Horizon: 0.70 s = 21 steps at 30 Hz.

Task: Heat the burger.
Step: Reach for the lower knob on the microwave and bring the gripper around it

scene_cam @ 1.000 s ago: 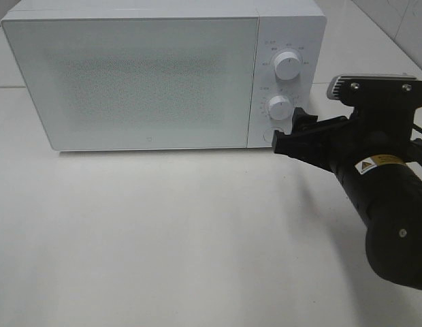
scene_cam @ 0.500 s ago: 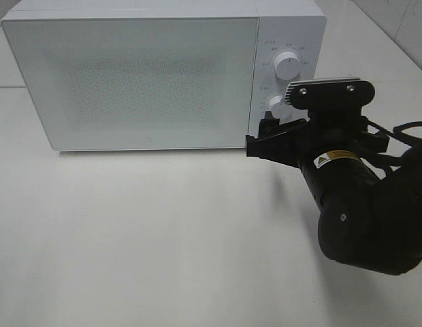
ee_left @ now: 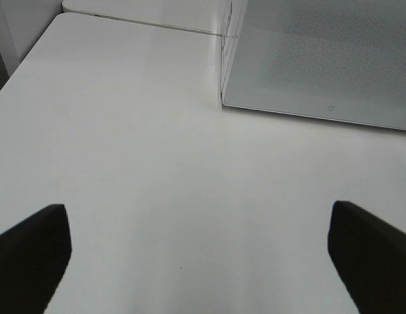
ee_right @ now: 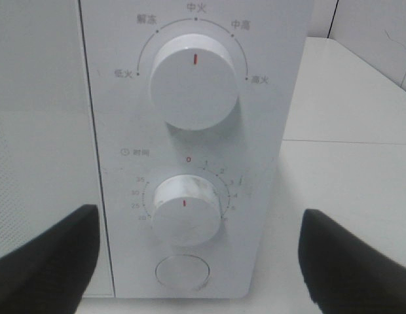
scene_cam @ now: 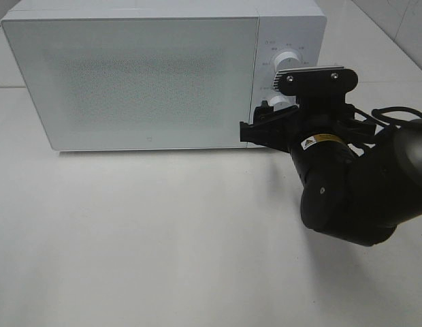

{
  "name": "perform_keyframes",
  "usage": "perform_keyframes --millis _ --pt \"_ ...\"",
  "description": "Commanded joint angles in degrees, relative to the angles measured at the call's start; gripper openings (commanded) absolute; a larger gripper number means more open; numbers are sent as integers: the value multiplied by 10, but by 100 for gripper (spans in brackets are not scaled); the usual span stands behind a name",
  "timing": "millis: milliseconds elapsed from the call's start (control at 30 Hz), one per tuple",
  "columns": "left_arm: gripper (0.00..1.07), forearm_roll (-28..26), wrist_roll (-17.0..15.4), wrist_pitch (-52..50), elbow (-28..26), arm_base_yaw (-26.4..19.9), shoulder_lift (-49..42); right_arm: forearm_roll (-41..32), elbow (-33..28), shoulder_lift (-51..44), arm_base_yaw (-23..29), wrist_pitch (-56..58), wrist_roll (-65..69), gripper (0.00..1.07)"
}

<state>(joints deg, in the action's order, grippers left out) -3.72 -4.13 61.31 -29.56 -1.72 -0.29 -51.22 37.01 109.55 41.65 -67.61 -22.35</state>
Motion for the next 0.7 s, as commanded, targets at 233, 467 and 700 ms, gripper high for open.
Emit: perform_keyframes --millis 233,467,700 --pt "100 -2 2 -2 -1 -2 -11 29 33 30 -17 7 -3 78" --pt "100 -2 2 -2 -1 -2 -11 58 50 53 -40 15 9 76" --pt "100 -2 2 -2 -1 -2 -11 70 66 58 -50 18 11 76"
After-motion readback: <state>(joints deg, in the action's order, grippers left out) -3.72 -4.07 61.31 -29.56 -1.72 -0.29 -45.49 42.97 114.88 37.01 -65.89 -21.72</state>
